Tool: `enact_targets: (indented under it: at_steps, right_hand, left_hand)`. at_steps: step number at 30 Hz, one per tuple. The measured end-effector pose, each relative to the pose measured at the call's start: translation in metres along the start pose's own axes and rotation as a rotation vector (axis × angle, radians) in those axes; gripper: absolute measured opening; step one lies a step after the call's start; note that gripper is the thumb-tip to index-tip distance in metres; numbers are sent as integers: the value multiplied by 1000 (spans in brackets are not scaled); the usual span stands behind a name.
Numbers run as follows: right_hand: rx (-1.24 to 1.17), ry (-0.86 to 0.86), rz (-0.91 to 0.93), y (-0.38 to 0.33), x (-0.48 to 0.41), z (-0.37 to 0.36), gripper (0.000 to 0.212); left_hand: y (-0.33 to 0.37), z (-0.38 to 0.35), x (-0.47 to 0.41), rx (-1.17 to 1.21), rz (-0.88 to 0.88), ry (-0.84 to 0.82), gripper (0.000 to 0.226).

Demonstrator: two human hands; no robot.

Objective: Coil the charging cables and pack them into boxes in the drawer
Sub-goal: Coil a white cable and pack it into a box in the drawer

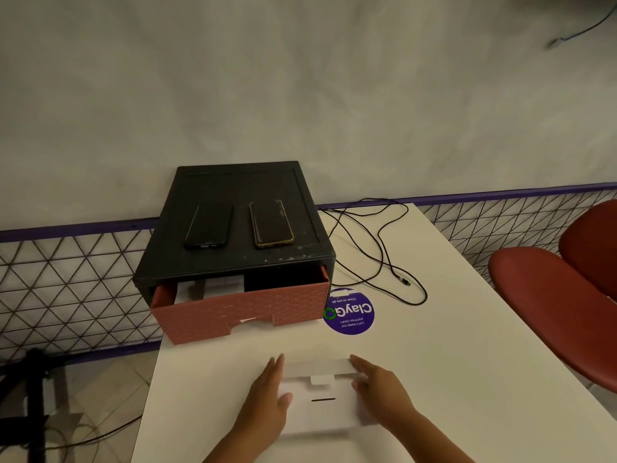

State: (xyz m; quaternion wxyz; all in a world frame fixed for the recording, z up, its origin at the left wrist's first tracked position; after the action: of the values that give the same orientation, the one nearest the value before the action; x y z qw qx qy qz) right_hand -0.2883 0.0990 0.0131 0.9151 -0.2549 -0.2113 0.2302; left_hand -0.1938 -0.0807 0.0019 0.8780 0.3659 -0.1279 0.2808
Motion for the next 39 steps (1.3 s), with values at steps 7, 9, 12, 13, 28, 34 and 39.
enact_targets:
  at_steps: [7,9,12,13,28,34,39]
  right_hand:
    - [188,-140,-1,-13,2,-14,93]
    - [184,-104,-11,-15,2,-14,87]
    - [159,-65,-28,-16,1,-14,79]
    - [147,-57,-31,-16,1,-14,78]
    - [96,-108,-8,-16,0,-13,61]
    - [101,-305,123,0,10,-18,110]
    - [186,-229,212,6,20,-15,108]
  left_hand:
    - [15,-21,6,-508,-103,-40,64]
    - [13,-23,6,-544,-109,-53,65]
    - [12,-22,7,-558,-110,-92,68]
    - [11,-21,8,-557,-109,-112,71]
    - [14,-19,12,-622,-92,-137,91]
    - [18,-18,16,-614,-126,-110,90]
    - [21,-18,21,-577,-123,-144,87]
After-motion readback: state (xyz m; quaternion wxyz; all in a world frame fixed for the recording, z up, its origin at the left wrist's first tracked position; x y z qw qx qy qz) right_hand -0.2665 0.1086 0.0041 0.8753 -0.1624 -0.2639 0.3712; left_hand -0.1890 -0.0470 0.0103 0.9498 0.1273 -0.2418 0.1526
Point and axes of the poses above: each hand's wrist, its own x-axis away from the middle knuckle, its own z-axis out of the back of the hand, y = z × x, the point moved 7 cm from there along -x, towards the middle knuckle, and after that the axes turned 11 degrees about z, right-handed, at the moved point
